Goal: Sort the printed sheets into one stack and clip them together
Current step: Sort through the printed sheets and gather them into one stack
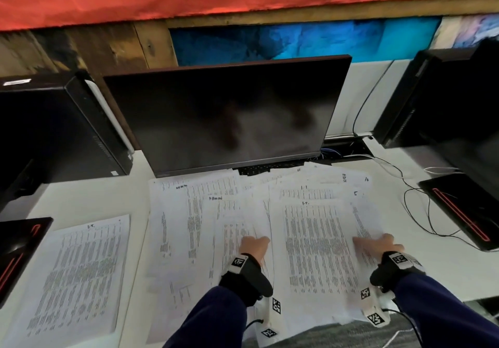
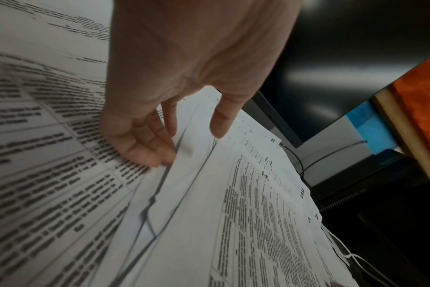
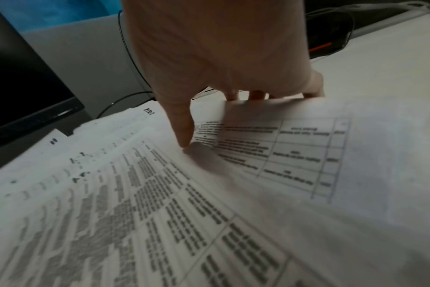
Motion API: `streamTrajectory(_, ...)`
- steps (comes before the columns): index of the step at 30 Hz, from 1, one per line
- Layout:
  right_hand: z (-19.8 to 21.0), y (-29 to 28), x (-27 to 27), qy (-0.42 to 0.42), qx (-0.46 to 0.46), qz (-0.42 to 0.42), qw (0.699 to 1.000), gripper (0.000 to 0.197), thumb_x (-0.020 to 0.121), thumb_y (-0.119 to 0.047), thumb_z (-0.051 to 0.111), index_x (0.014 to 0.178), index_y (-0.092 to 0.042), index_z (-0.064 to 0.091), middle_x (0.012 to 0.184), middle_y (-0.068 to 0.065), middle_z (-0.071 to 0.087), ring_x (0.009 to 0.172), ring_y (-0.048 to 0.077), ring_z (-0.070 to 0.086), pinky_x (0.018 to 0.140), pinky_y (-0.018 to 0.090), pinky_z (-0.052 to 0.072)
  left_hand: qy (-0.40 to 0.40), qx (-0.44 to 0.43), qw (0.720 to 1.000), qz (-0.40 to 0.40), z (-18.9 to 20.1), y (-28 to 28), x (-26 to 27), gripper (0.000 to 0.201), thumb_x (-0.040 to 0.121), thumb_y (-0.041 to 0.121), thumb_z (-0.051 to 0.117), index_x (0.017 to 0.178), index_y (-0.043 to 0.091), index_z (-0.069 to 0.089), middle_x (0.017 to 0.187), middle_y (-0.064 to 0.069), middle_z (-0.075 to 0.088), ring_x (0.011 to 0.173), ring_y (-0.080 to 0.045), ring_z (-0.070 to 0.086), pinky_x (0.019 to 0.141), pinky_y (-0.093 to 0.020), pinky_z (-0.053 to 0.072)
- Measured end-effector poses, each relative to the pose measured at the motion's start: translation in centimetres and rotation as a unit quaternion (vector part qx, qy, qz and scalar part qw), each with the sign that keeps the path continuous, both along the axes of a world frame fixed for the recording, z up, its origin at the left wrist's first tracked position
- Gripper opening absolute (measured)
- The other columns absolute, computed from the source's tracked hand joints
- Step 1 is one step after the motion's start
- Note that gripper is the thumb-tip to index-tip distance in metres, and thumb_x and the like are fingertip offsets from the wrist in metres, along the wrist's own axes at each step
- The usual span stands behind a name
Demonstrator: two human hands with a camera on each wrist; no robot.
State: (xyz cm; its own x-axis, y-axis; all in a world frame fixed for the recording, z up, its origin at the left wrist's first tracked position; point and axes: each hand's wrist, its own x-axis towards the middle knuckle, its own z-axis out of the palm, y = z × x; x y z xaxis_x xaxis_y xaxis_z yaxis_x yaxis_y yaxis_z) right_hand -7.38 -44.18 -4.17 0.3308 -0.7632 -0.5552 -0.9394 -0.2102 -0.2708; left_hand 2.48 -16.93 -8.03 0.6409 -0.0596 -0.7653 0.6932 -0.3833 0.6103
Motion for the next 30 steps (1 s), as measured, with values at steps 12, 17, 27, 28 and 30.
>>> streamTrajectory(12, -0.9, 2.5, 0.0, -0.121, -0.109, 0.001, 0.987, 0.053, 0.084, -0.010, 0.051, 0.134, -0.009, 0.035, 0.133, 0.020, 0.034, 0.120, 0.039, 0.033, 0.101, 0.051, 0.031, -0.074, -0.038, 0.996, 0.018, 2.3, -1.1, -1.9, 0.033, 0.075, 0.006, 0.059, 0.106, 0.013, 0.048, 0.102, -0.008, 0.061, 0.094, -0.027, 0.062, 0.092, -0.048, 0.053)
streamTrajectory(17, -0.5, 3.7, -0.4, -0.110, -0.142, -0.007, 0.984, 0.042, 0.083, -0.012, 0.052, 0.125, -0.010, 0.046, 0.131, 0.017, 0.035, 0.120, 0.035, 0.033, 0.101, 0.054, 0.026, -0.057, -0.135, 0.989, 0.030, 4.1, -1.1, -3.3, 0.030, 0.080, -0.014, 0.057, 0.078, 0.016, 0.052, 0.099, -0.022, 0.067, 0.084, -0.030, 0.064, 0.081, -0.056, 0.052)
streamTrajectory(27, -0.3, 5.8, 0.2, -0.146, 0.061, 0.000, 0.987, 0.038, 0.095, -0.014, 0.037, 0.129, -0.004, 0.050, 0.130, 0.018, 0.055, 0.108, 0.020, 0.055, 0.083, 0.026, 0.039, -0.107, -0.037, 0.993, 0.014, 3.8, 6.2, -1.9, 0.057, 0.088, -0.001, 0.045, 0.143, 0.006, 0.033, 0.137, -0.013, 0.048, 0.126, -0.031, 0.047, 0.106, -0.039, 0.039)
streamTrajectory(28, 0.1, 7.1, 0.4, -0.142, 0.052, -0.023, 0.988, 0.042, 0.096, -0.011, 0.035, 0.136, -0.006, 0.042, 0.137, 0.018, 0.048, 0.116, 0.023, 0.051, 0.093, 0.031, 0.039, -0.093, -0.024, 0.995, 0.039, 3.6, 7.5, -1.6, 0.061, 0.090, 0.003, 0.045, 0.147, 0.005, 0.024, 0.144, -0.012, 0.039, 0.133, -0.030, 0.040, 0.108, -0.038, 0.033)
streamTrajectory(30, 1.0, 9.6, 0.6, -0.155, 0.053, -0.031, 0.986, 0.043, 0.096, -0.008, 0.036, 0.139, -0.003, 0.032, 0.136, 0.023, 0.043, 0.117, 0.036, 0.049, 0.098, 0.041, 0.040, -0.072, -0.014, 0.995, 0.074, 3.2, 9.4, -1.5, 0.071, 0.093, 0.015, 0.050, 0.151, 0.006, 0.010, 0.155, -0.012, 0.022, 0.141, -0.030, 0.027, 0.113, -0.039, 0.024)
